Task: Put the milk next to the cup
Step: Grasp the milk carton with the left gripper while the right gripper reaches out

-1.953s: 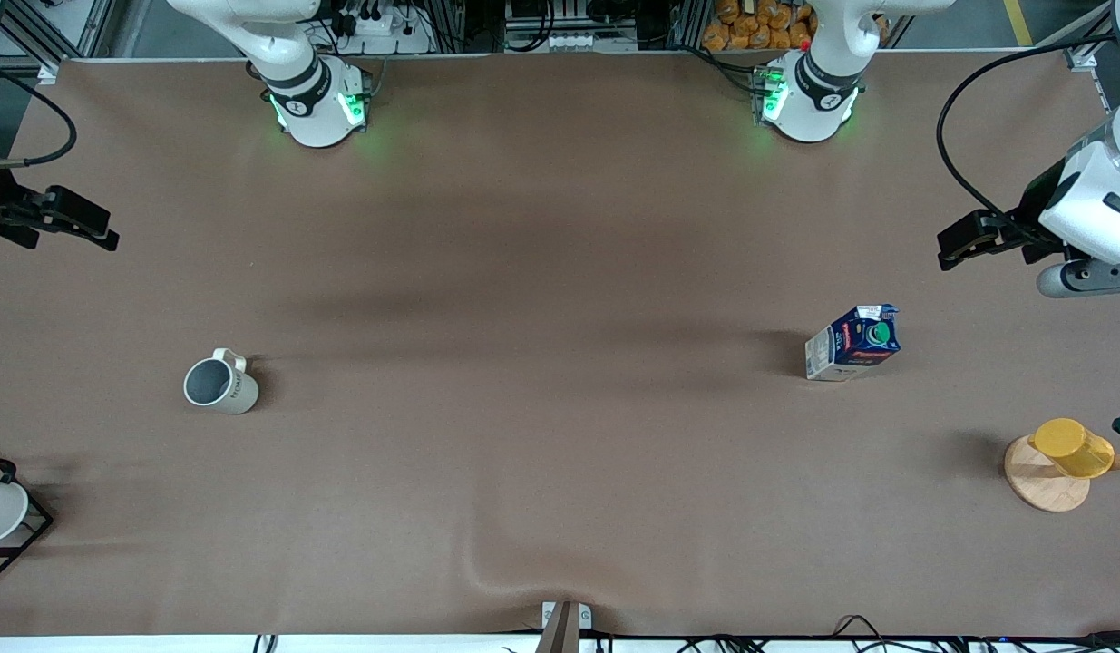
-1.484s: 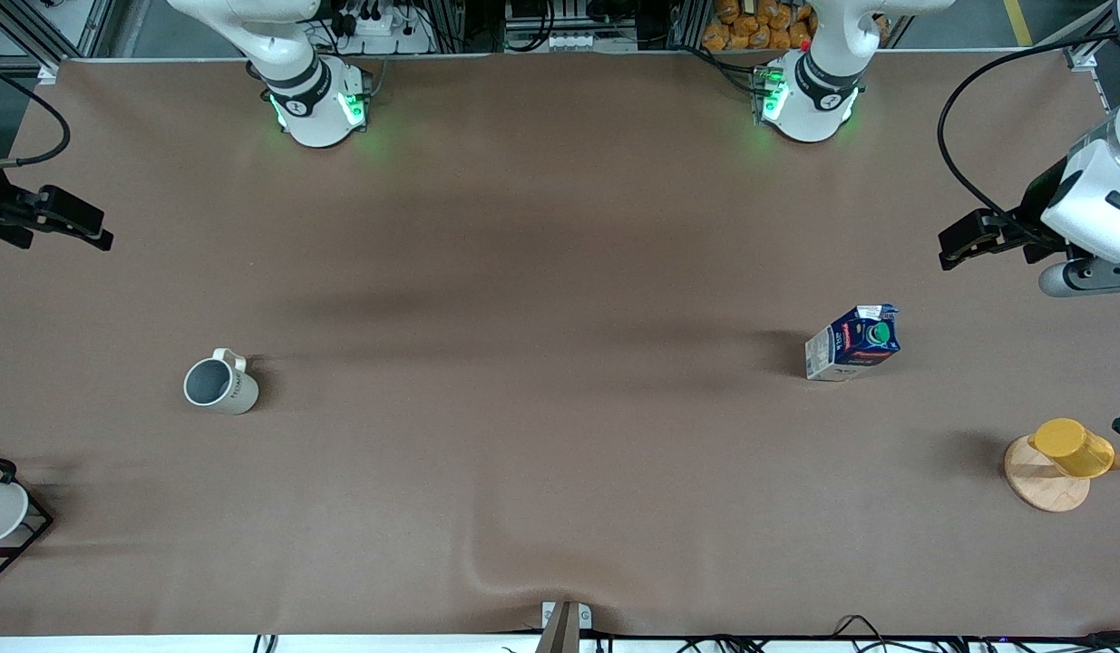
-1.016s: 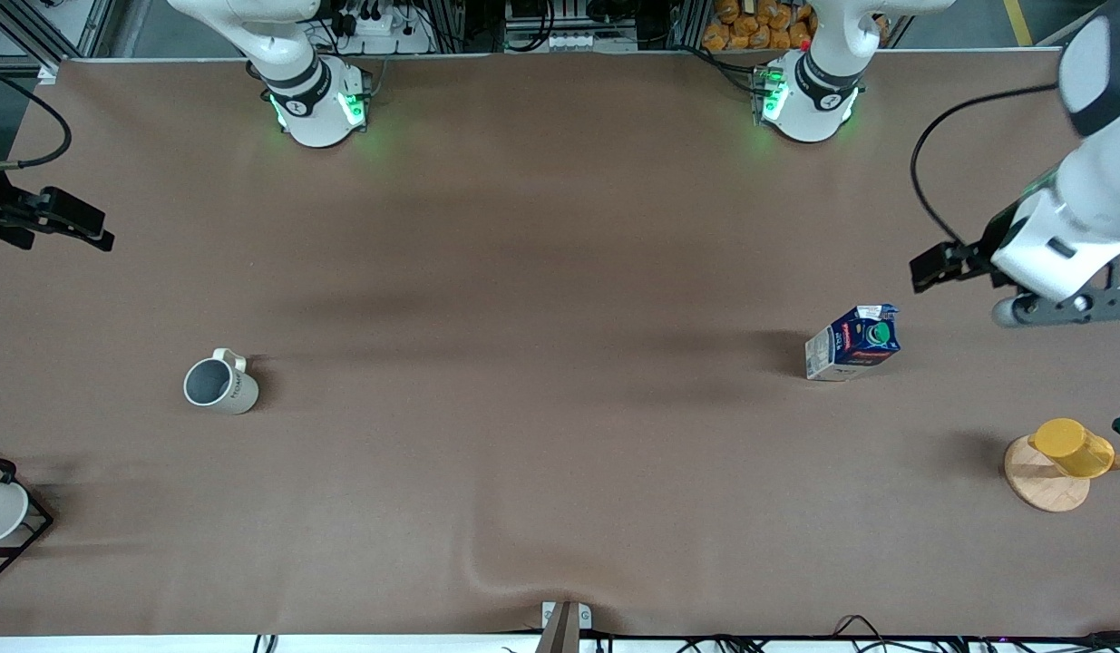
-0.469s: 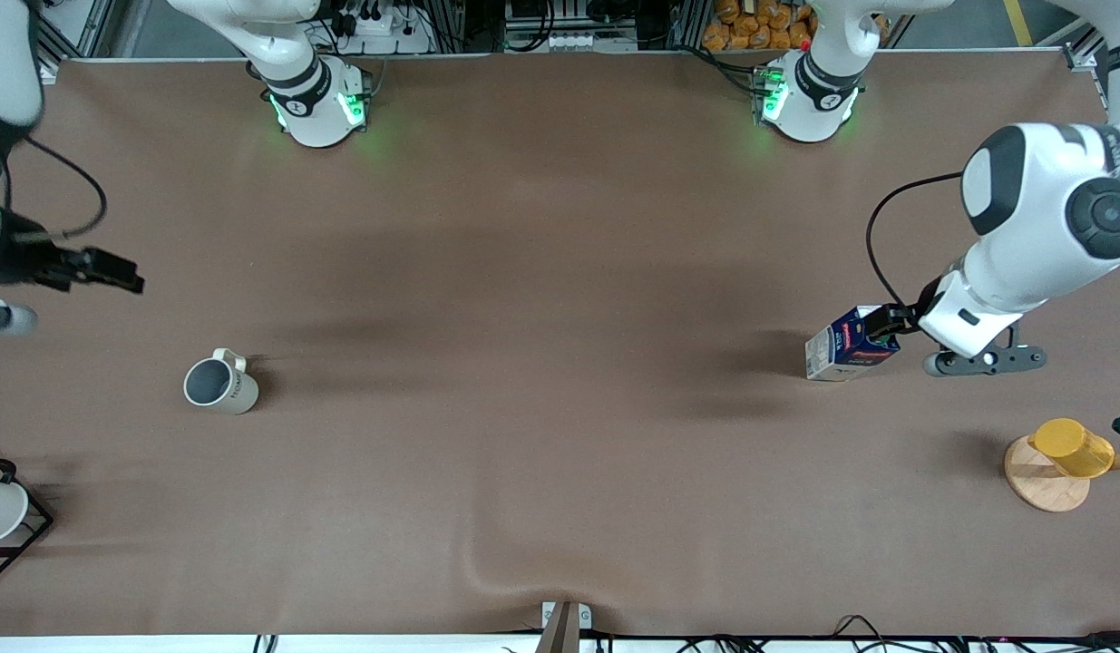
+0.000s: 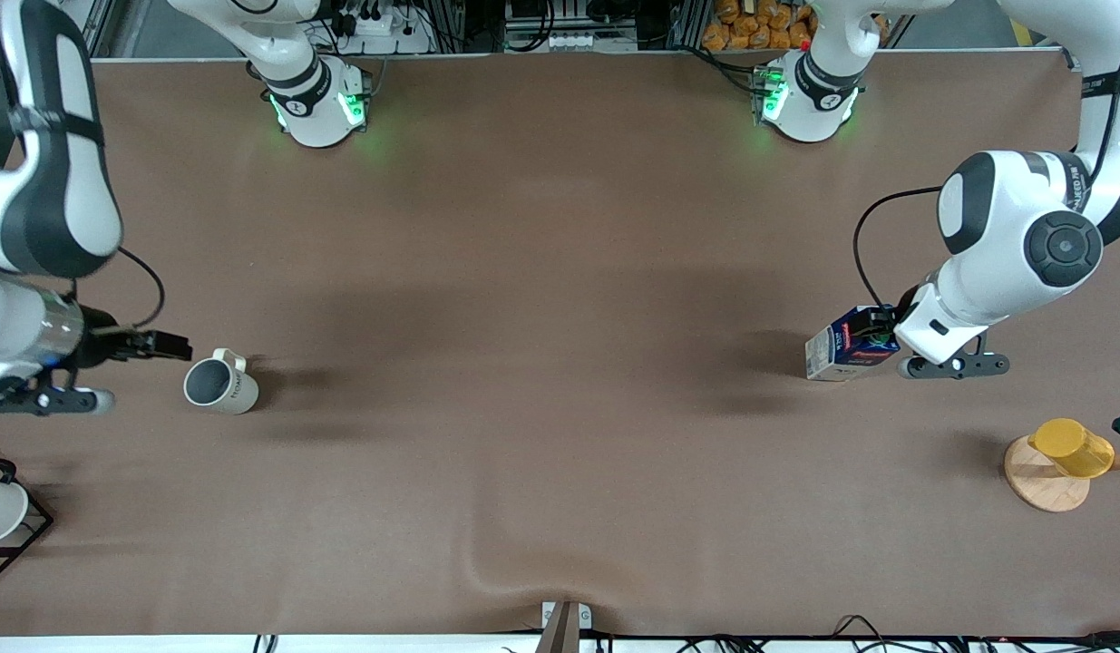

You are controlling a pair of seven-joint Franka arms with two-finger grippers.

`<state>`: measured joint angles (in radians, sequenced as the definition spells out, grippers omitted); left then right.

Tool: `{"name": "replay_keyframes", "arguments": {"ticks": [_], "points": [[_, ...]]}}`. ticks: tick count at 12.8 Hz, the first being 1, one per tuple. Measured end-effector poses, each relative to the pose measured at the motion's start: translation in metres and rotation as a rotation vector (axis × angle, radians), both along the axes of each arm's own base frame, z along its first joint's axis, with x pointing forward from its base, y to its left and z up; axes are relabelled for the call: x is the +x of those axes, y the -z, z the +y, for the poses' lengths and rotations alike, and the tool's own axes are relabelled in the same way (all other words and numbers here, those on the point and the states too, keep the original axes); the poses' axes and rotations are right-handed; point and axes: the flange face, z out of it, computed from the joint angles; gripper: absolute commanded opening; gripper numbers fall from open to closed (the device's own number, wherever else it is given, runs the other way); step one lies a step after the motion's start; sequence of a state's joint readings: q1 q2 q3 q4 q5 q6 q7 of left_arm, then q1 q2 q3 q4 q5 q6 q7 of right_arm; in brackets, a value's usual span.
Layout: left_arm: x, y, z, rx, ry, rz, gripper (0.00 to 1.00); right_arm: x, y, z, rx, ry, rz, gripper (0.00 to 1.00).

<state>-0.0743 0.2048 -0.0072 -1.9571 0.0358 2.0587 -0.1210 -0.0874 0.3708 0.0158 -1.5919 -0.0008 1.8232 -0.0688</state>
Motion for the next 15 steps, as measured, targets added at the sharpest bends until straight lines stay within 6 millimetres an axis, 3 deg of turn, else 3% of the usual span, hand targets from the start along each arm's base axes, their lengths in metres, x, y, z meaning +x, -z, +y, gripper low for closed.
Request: {"name": "replay_keyframes", "arguments": {"ticks": [1, 4, 7, 8, 9, 10, 13, 15], "points": [[-0.001, 0.004, 0.000, 0.000, 0.000, 0.007, 1.00, 0.005, 0.021, 0.000, 0.001, -0.002, 0.008, 1.00], [-0.002, 0.013, -0.001, 0.002, 0.002, 0.025, 0.74, 0.015, 0.086, -0.001, 0.007, -0.004, 0.050, 1.00], [-0.001, 0.020, -0.001, 0.002, 0.002, 0.033, 0.54, 0.017, 0.129, -0.001, 0.011, -0.006, 0.088, 1.00], [-0.001, 0.022, -0.001, 0.002, 0.002, 0.032, 0.52, 0.016, 0.139, -0.001, 0.012, -0.006, 0.101, 0.92], [0.000, 0.021, -0.001, 0.002, 0.002, 0.029, 0.49, 0.015, 0.147, -0.001, 0.013, -0.006, 0.113, 0.25], [0.001, 0.020, -0.001, 0.001, 0.002, 0.024, 0.46, 0.014, 0.155, -0.001, 0.015, -0.010, 0.126, 0.00], [0.008, 0.004, -0.003, -0.002, 0.005, -0.009, 0.45, 0.012, 0.171, -0.001, 0.020, -0.025, 0.146, 0.00], [0.012, -0.024, -0.006, -0.005, 0.008, -0.045, 0.42, 0.013, 0.171, 0.000, 0.022, -0.030, 0.145, 0.00]]}}
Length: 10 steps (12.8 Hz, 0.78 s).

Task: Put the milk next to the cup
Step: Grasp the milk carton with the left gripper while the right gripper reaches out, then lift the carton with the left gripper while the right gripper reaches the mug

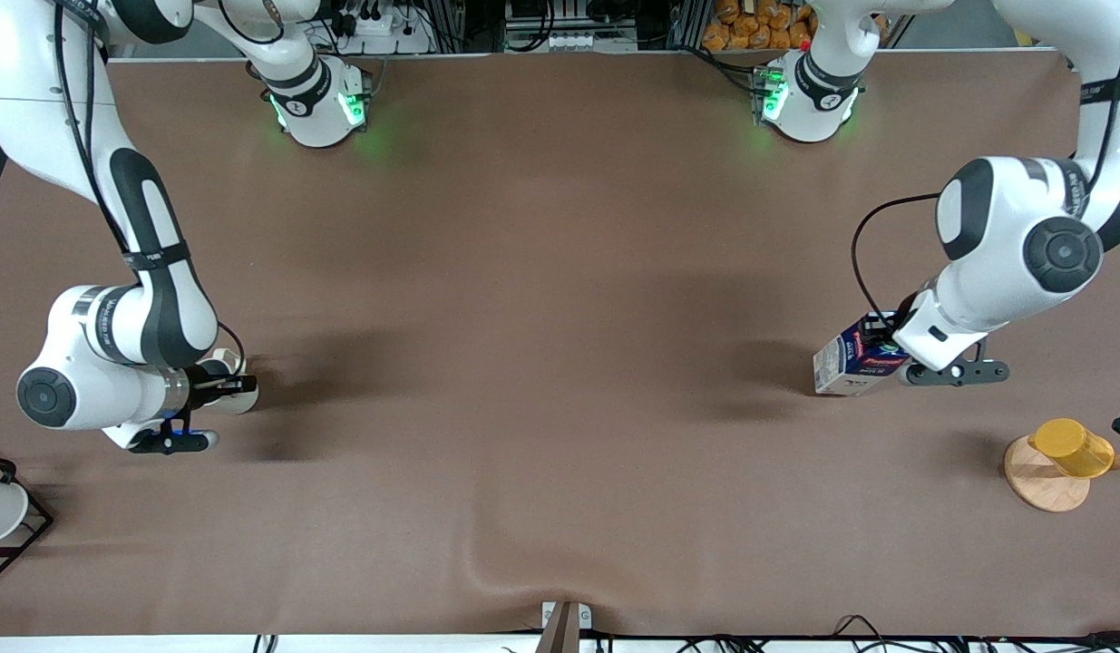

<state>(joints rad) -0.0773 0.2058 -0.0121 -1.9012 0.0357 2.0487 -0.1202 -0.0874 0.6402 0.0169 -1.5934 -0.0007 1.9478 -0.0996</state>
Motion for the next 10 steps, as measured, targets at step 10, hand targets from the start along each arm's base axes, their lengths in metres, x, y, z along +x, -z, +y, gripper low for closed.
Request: {"name": "replay_keyframes", "arguments": {"ticks": [10], "points": [[0.004, -0.117, -0.039, -0.014, 0.059, -0.070, 0.39, 0.033, -0.091, 0.085, 0.024, -0.212, -0.175, 0.00]]}}
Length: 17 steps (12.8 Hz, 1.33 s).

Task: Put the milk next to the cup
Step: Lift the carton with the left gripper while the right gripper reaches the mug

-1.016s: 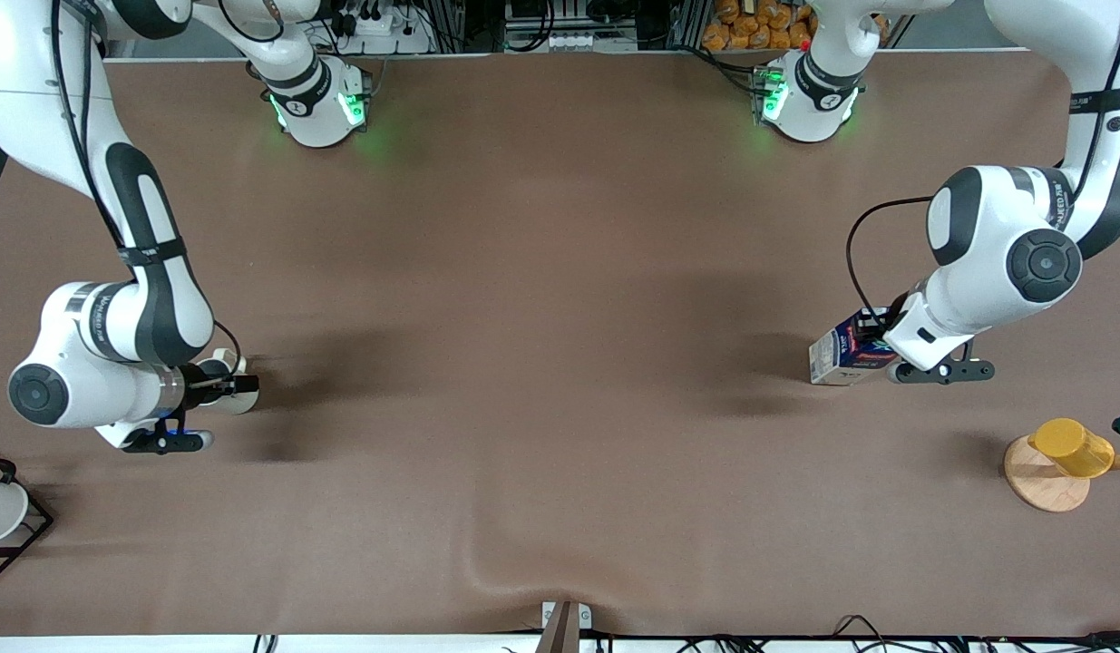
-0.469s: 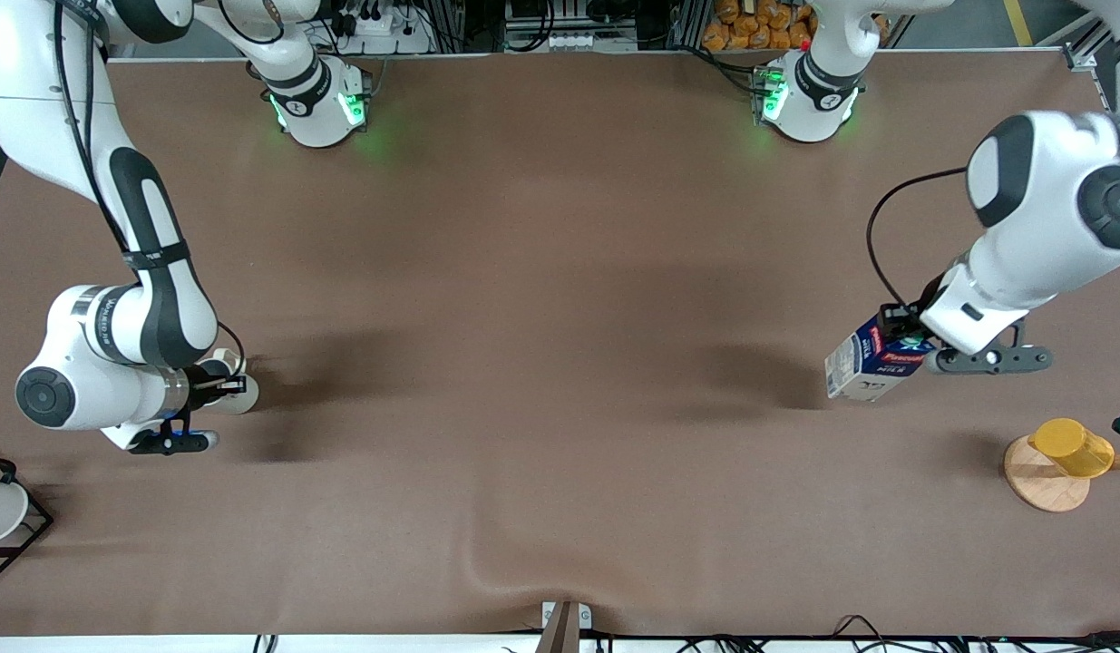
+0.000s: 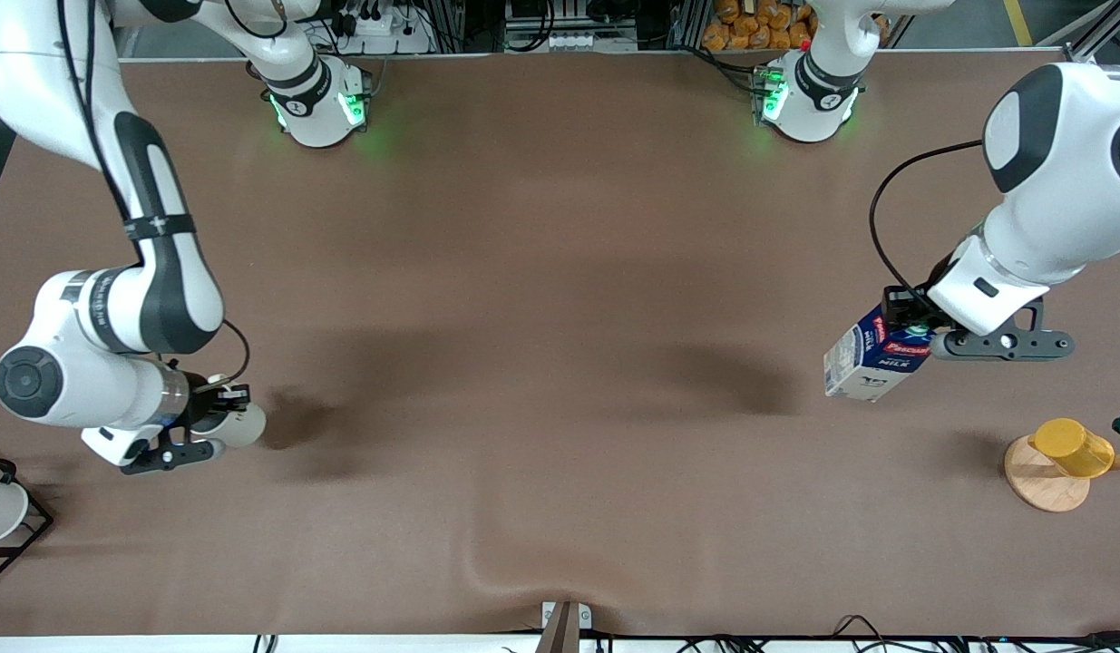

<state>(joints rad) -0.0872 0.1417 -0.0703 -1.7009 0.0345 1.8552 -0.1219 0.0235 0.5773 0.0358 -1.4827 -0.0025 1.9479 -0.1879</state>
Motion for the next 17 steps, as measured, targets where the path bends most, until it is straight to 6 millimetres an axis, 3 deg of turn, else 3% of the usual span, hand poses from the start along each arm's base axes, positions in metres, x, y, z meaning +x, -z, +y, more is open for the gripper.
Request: {"name": "replay_keyframes", "arguments": {"ticks": [5, 9, 10, 14, 17], "points": [[-0.001, -0.010, -0.004, 0.000, 0.006, 0.005, 0.37, -0.008, -0.024, 0.125, 0.028, -0.301, -0.035, 0.00], [-0.002, -0.010, -0.008, -0.001, 0.014, 0.007, 0.37, -0.049, -0.024, 0.267, 0.040, -0.520, -0.050, 0.00], [-0.002, -0.010, -0.010, -0.001, 0.016, 0.007, 0.37, -0.057, -0.027, 0.295, 0.044, -0.564, -0.062, 0.00], [-0.002, -0.012, -0.011, -0.001, 0.019, 0.007, 0.37, -0.073, -0.031, 0.355, 0.074, -0.811, -0.140, 0.00], [-0.003, -0.023, -0.011, 0.001, 0.018, 0.017, 0.37, -0.086, -0.012, 0.391, 0.091, -0.965, -0.186, 0.00]]}}
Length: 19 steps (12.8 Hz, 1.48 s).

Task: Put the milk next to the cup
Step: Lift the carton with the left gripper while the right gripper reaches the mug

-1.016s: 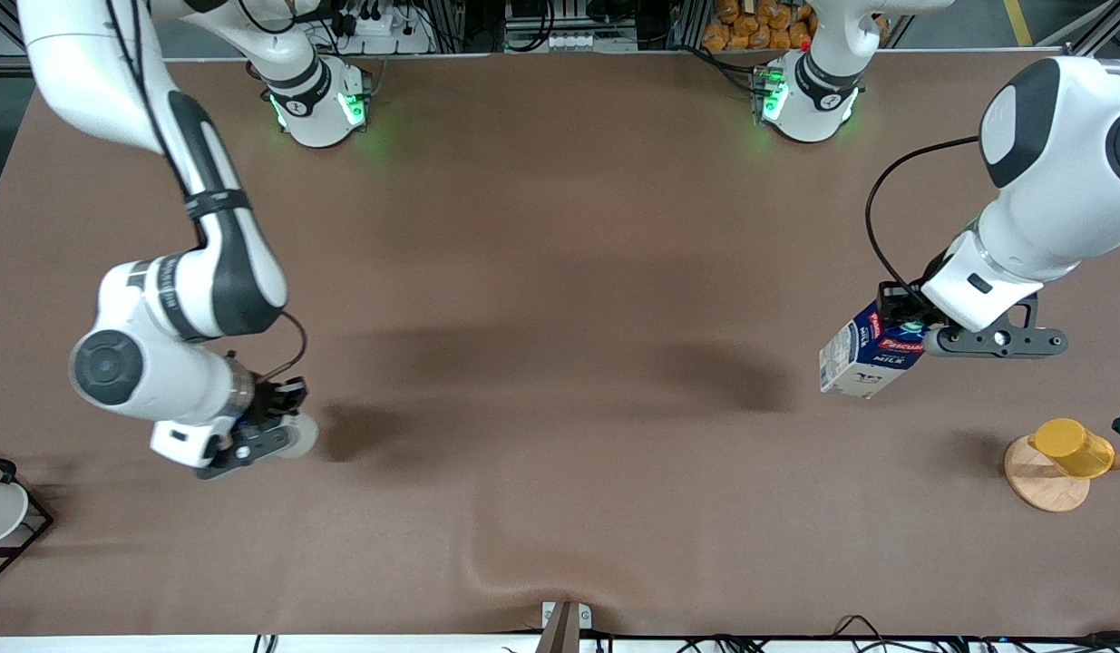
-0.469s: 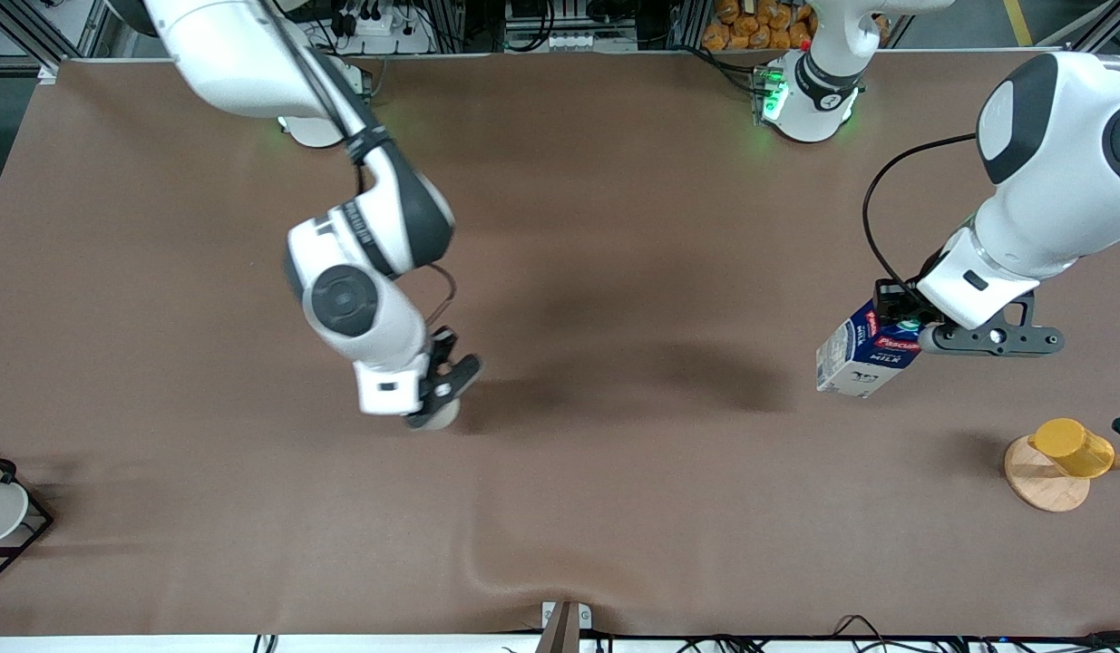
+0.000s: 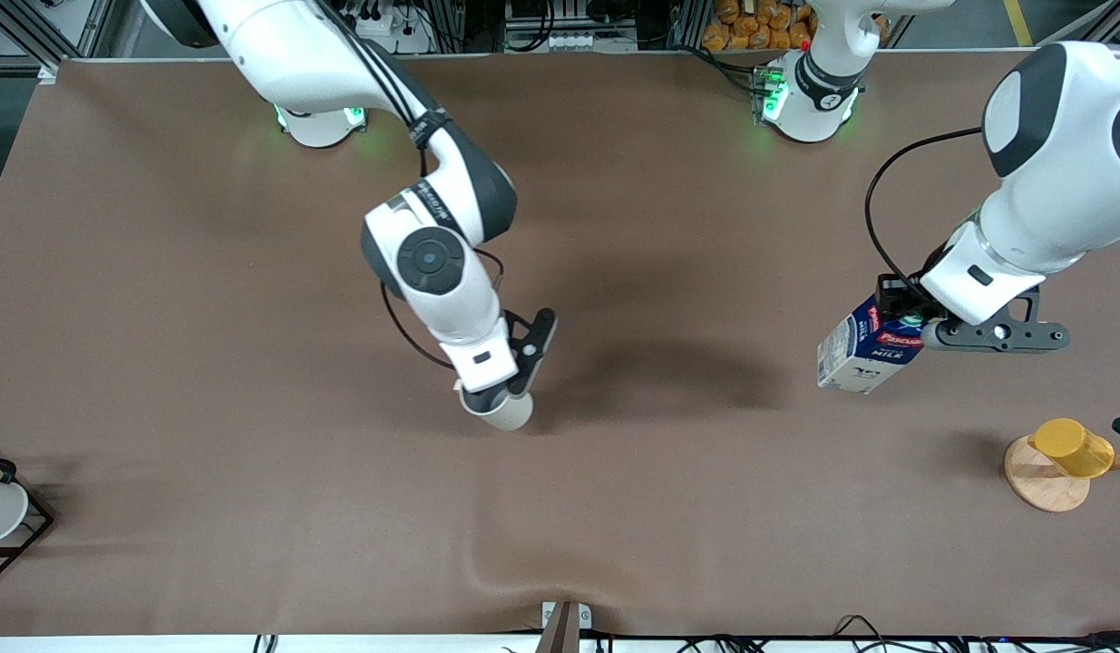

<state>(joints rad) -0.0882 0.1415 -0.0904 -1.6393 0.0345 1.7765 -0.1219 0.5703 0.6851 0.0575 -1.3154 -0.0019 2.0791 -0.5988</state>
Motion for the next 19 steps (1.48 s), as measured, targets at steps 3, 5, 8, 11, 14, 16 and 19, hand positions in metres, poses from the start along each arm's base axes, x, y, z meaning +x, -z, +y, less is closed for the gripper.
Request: {"name": "replay_keyframes", "arguments": {"ticks": [3, 5, 8, 11, 14, 16, 19], "points": [[-0.001, -0.002, 0.000, 0.001, 0.000, 0.005, 0.37, -0.022, 0.026, 0.034, 0.020, 0.018, 0.030, 0.00], [-0.002, -0.001, 0.000, 0.004, -0.001, 0.021, 0.37, -0.040, 0.033, 0.065, 0.055, 0.071, 0.014, 0.00], [-0.003, -0.004, 0.001, 0.005, -0.001, 0.028, 0.37, -0.060, 0.043, 0.096, 0.094, 0.077, -0.015, 0.00], [-0.003, -0.004, 0.001, 0.006, -0.002, 0.033, 0.37, -0.069, 0.055, 0.114, 0.130, 0.094, -0.039, 0.00], [-0.003, -0.004, 0.001, 0.006, -0.001, 0.032, 0.36, -0.086, 0.064, 0.132, 0.142, 0.136, -0.033, 0.07], [-0.003, -0.007, 0.000, 0.005, -0.001, 0.026, 0.36, -0.091, 0.066, 0.137, 0.143, 0.157, -0.027, 0.99], [-0.002, -0.012, -0.002, 0.003, 0.003, 0.016, 0.36, -0.091, 0.065, 0.138, 0.150, 0.165, -0.031, 1.00]]}}
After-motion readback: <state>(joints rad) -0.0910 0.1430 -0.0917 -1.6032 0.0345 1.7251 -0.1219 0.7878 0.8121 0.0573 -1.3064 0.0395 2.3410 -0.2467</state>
